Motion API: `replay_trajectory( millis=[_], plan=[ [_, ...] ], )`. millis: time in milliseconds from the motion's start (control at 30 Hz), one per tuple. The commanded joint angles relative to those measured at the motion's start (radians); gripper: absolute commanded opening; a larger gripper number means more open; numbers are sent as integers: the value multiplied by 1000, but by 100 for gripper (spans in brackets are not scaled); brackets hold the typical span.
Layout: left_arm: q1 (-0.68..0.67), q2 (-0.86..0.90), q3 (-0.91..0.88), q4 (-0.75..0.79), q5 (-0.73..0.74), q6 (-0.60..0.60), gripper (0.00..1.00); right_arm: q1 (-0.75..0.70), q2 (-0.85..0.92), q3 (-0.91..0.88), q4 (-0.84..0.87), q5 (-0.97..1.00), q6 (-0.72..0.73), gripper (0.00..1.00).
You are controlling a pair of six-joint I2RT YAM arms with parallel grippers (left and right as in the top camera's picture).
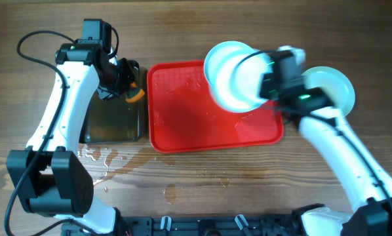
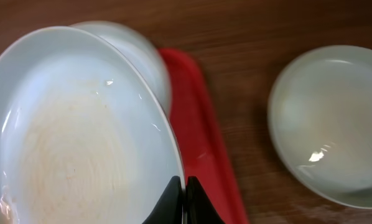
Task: Clean dirty plates on tray and stack at the side
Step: 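Carry second plate right and stack it on the first plate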
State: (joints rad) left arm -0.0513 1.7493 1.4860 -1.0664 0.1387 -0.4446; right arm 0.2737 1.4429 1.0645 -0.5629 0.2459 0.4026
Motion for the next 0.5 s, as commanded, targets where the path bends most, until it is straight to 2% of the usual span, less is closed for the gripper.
replay_trajectory(
  millis=[0, 100, 300, 467],
  plan=[
    [4, -2, 5, 0, -10, 23, 4, -274, -27, 3, -13, -226, 17, 4],
    [4, -2, 5, 0, -10, 23, 4, -472, -26, 0, -14, -227, 19, 4],
    [4, -2, 5, 0, -10, 22, 4, -758, 14, -48, 0, -212, 19, 4],
    [4, -2, 5, 0, -10, 22, 4, -837, 137, -51, 37, -213, 19, 4]
  ],
)
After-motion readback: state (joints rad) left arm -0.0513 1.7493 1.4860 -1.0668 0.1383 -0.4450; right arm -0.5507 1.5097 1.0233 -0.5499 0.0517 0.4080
